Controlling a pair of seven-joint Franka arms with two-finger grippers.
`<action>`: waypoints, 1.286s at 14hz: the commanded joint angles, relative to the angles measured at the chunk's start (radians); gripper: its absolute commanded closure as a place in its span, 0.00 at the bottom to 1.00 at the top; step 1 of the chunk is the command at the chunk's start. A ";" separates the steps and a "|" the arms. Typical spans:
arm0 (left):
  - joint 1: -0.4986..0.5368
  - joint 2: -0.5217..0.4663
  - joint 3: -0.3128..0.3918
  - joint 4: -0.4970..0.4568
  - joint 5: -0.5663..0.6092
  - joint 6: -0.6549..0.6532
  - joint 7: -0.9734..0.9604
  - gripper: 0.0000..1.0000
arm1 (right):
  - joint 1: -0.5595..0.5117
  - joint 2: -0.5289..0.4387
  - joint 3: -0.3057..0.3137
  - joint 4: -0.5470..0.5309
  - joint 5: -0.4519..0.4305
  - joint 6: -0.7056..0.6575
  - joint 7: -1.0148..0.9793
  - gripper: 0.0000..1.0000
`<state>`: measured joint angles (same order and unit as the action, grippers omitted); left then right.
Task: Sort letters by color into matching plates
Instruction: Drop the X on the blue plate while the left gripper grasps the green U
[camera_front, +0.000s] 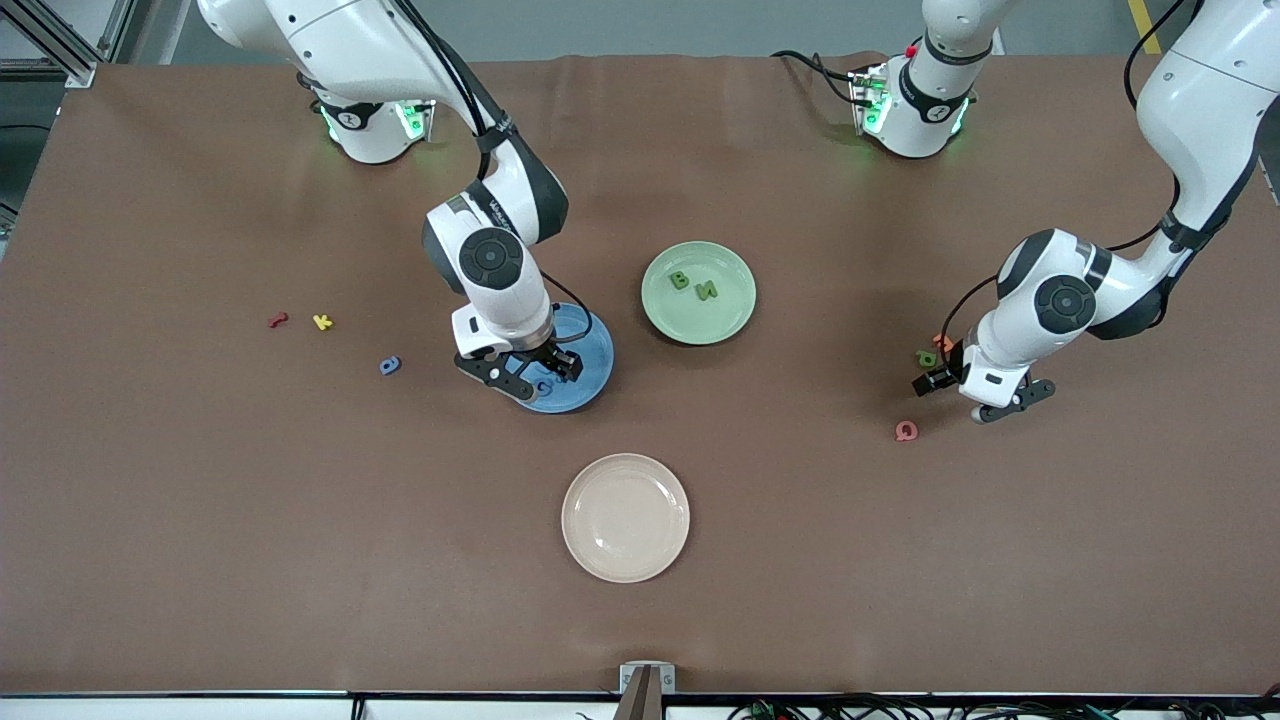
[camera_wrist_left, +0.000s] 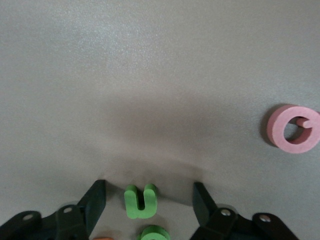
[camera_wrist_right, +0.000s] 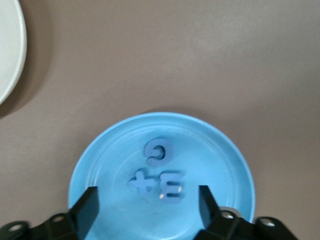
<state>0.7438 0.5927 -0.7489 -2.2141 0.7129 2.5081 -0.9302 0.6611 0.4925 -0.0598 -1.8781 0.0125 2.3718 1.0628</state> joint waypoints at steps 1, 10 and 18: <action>0.009 0.010 -0.001 -0.007 0.030 0.011 -0.022 0.45 | -0.040 -0.043 -0.003 -0.061 -0.020 0.004 -0.082 0.00; -0.012 0.003 -0.010 0.028 0.030 0.009 -0.032 0.76 | -0.231 -0.253 -0.002 -0.413 -0.020 0.188 -0.452 0.00; -0.024 -0.022 -0.205 0.036 0.030 -0.043 -0.218 0.76 | -0.457 -0.281 -0.002 -0.507 -0.020 0.237 -0.791 0.21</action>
<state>0.7233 0.5906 -0.8946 -2.1810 0.7192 2.5072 -1.0711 0.2730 0.2442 -0.0778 -2.3532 0.0084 2.5979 0.3477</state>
